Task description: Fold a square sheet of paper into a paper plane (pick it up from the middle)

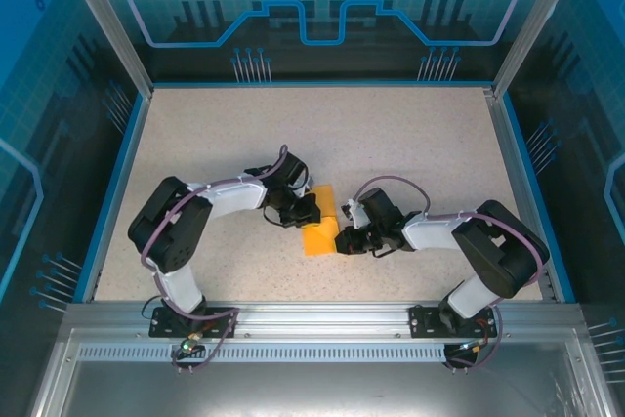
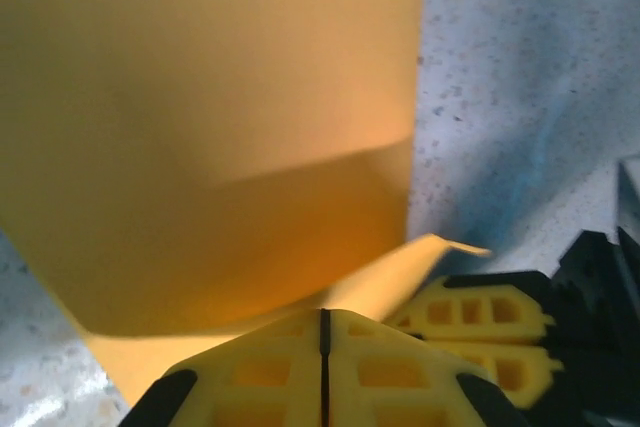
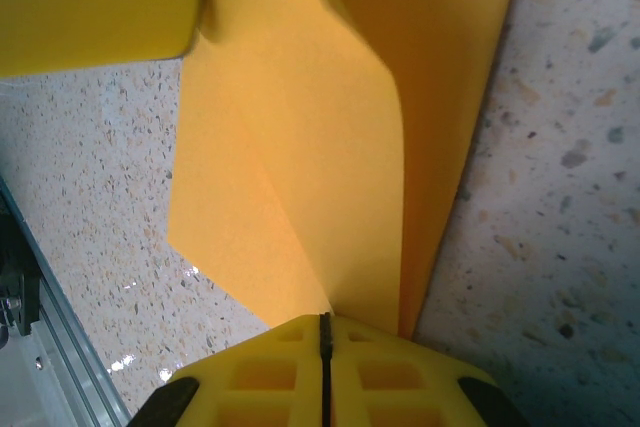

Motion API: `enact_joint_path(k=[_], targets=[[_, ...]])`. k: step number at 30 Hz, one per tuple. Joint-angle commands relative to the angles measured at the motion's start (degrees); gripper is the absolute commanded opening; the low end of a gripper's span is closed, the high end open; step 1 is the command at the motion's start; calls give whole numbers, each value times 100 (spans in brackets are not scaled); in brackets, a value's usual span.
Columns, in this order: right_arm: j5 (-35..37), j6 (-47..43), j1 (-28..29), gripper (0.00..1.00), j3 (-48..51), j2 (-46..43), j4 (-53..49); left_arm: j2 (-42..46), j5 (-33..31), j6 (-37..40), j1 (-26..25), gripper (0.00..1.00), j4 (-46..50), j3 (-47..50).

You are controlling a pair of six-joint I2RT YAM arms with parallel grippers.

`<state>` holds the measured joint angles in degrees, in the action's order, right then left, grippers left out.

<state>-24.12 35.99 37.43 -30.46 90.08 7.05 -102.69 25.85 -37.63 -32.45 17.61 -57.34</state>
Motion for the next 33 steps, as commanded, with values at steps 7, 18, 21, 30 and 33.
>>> enact_joint_path(k=[7, 18, 21, 30, 33], targets=[[300, 32, -8, 8, 154, 187, -1016, -485, -80, 110, -20, 7, -26, 79], [424, -3, -42, 20, -449, -640, -1718, -593, -416, 389, 0, 7, 302, 64], [451, -4, -69, 21, -677, -678, -1737, -594, -396, 410, -9, 7, 255, 74], [329, 32, -106, 19, -1420, 299, -1149, -568, -361, 440, -5, 7, 182, 142], [372, -65, -160, 17, -1638, 659, -1151, -559, -352, 448, -4, 7, 159, 171]])
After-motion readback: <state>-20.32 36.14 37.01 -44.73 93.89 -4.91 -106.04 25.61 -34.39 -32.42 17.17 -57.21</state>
